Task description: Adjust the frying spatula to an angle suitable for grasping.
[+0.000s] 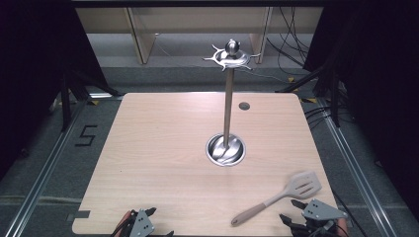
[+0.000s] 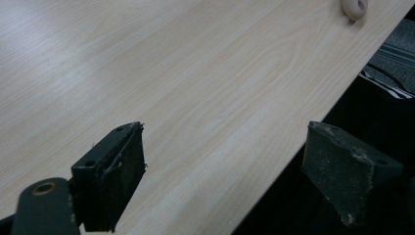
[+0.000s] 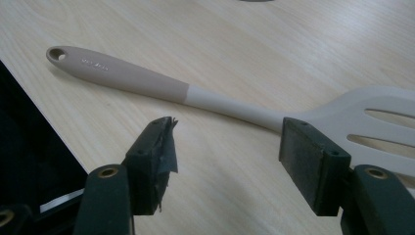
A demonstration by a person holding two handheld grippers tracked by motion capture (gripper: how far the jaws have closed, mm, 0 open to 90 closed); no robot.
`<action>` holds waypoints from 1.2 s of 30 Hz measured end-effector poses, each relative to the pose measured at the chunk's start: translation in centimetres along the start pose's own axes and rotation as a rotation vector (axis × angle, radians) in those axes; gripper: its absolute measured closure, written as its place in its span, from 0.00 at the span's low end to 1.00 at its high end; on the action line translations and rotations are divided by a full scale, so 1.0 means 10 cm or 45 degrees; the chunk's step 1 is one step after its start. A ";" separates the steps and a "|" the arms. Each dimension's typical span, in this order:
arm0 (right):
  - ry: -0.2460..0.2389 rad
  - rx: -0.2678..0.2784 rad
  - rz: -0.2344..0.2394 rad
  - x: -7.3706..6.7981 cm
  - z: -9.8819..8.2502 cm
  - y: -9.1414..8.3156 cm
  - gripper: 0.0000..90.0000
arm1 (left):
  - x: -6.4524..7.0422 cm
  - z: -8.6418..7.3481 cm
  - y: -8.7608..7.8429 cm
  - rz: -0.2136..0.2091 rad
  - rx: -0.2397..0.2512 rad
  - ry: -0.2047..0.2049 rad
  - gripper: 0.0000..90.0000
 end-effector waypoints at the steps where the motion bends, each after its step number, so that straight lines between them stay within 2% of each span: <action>1: -0.006 -0.002 -0.002 0.00 0.00 0.00 0.43 | 0.01 0.00 0.00 -0.005 0.005 -0.013 0.17; 2: 0.011 -0.007 0.000 -0.01 0.00 0.00 0.43 | 0.01 -0.01 0.00 -0.017 -0.014 -0.021 0.17; 3: -0.010 -0.001 -0.002 0.00 0.00 0.00 0.43 | 0.02 -0.01 0.00 -0.020 -0.017 -0.027 0.17; 4: -0.016 -0.001 -0.005 0.00 0.01 0.00 0.42 | 0.00 0.00 0.00 -0.006 -0.004 -0.003 0.17; 5: -0.018 0.001 -0.003 0.00 0.01 -0.01 0.42 | 0.00 0.00 0.00 -0.007 -0.006 -0.001 0.17; 7: -0.022 0.005 0.005 -0.01 0.03 -0.01 0.42 | 0.02 -0.01 0.00 -0.008 -0.018 -0.023 0.17; 10: -0.044 0.000 0.008 0.00 0.05 -0.01 0.42 | 0.01 -0.01 0.01 -0.002 -0.010 -0.029 0.17; 11: -0.054 0.003 0.010 0.00 0.07 -0.01 0.42 | 0.01 -0.01 0.00 -0.009 -0.019 -0.012 0.17; 13: -0.060 -0.005 0.021 -0.01 0.08 -0.02 0.42 | 0.01 -0.01 0.01 0.000 -0.013 -0.032 0.17; 14: -0.065 -0.001 0.019 0.00 0.11 -0.02 0.42 | 0.02 -0.01 0.00 -0.021 -0.025 -0.029 0.17; 16: -0.076 -0.004 0.024 0.00 0.13 -0.01 0.42 | 0.02 -0.01 0.00 -0.021 -0.025 -0.028 0.17; 19: -0.064 -0.013 0.032 -0.02 0.14 -0.01 0.42 | 0.01 -0.01 0.00 -0.016 -0.025 -0.029 0.17; 22: -0.129 -0.008 0.041 -0.02 0.21 0.01 0.42 | 0.00 0.00 0.01 0.001 -0.013 -0.002 0.17; 24: -0.140 -0.024 0.065 -0.05 0.24 0.02 0.42 | 0.00 -0.01 0.01 0.005 -0.025 0.003 0.17; 26: -0.202 -0.030 0.084 -0.08 0.27 0.04 0.42 | 0.00 -0.01 0.01 0.005 -0.022 -0.007 0.17; 29: -0.266 -0.057 0.111 -0.13 0.31 0.06 0.45 | -0.01 -0.01 0.01 0.009 -0.024 0.003 0.17; 30: -0.305 -0.069 0.127 -0.13 0.33 0.08 0.47 | -0.01 -0.01 0.01 0.008 -0.025 0.006 0.17; 31: -0.299 -0.098 0.129 -0.14 0.33 0.08 0.47 | -0.01 -0.01 0.01 0.008 -0.025 0.006 0.17; 36: -0.350 -0.151 0.160 -0.14 0.38 0.16 0.46 | -0.02 -0.01 0.01 0.011 -0.022 0.005 0.17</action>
Point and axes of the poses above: each handheld gripper's, and its own axes: y roughly forward along the jaws, z roughly out of its top, x roughly to its right, the point moved 6 cm from there along y, roughly forward along the jaws, and after that the axes turned 5 degrees about -x, right-handed, at the moved point
